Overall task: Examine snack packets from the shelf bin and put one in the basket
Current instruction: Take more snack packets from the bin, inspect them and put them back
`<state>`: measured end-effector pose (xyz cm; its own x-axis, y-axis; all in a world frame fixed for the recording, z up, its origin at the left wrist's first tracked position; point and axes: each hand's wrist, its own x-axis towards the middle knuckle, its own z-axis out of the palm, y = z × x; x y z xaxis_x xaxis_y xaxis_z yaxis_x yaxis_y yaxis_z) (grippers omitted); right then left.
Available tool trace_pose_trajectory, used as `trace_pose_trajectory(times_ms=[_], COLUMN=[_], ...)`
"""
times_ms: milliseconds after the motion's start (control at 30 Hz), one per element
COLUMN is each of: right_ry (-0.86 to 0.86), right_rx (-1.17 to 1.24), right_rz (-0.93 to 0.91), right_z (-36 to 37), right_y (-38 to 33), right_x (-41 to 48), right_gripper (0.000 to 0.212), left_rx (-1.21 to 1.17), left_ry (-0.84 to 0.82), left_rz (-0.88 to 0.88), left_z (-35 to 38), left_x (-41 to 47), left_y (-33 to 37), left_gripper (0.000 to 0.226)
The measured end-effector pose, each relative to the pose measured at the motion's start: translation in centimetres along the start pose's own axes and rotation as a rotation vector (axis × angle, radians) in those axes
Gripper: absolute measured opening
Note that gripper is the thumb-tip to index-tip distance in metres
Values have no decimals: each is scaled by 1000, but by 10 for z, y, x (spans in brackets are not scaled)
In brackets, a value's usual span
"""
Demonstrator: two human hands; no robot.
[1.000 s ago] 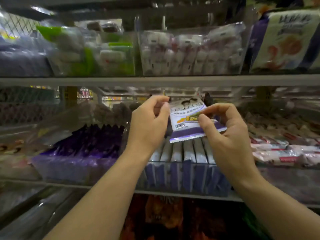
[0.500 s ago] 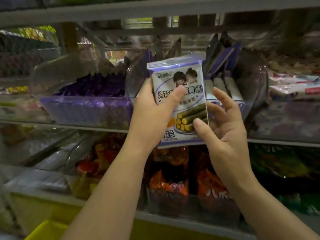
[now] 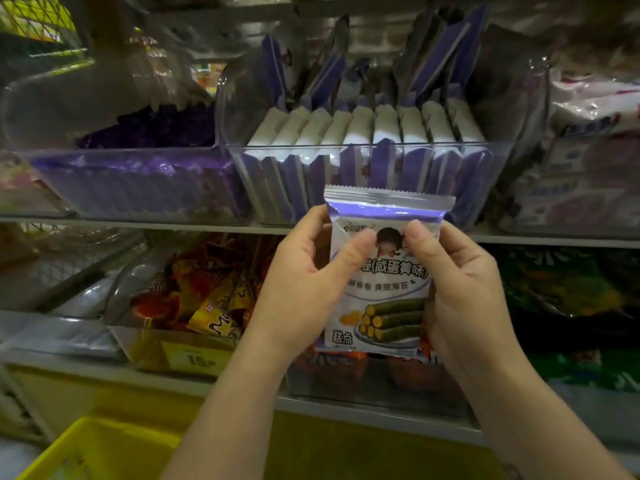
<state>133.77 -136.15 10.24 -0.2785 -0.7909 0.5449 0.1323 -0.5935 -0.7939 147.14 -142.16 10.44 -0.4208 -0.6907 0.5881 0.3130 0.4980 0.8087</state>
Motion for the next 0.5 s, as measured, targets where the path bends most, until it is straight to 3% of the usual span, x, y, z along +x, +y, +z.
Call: trace_pose_trajectory(times_ms=[500], right_ry=[91], right_rx=[44], right_rz=[146], right_z=[6], right_y=[16], right_x=[-4], right_gripper=[20], left_rx=[-291], left_ry=[65], left_rz=[-214], left_z=[-13], left_x=[-6], left_y=[-18], left_gripper=[19])
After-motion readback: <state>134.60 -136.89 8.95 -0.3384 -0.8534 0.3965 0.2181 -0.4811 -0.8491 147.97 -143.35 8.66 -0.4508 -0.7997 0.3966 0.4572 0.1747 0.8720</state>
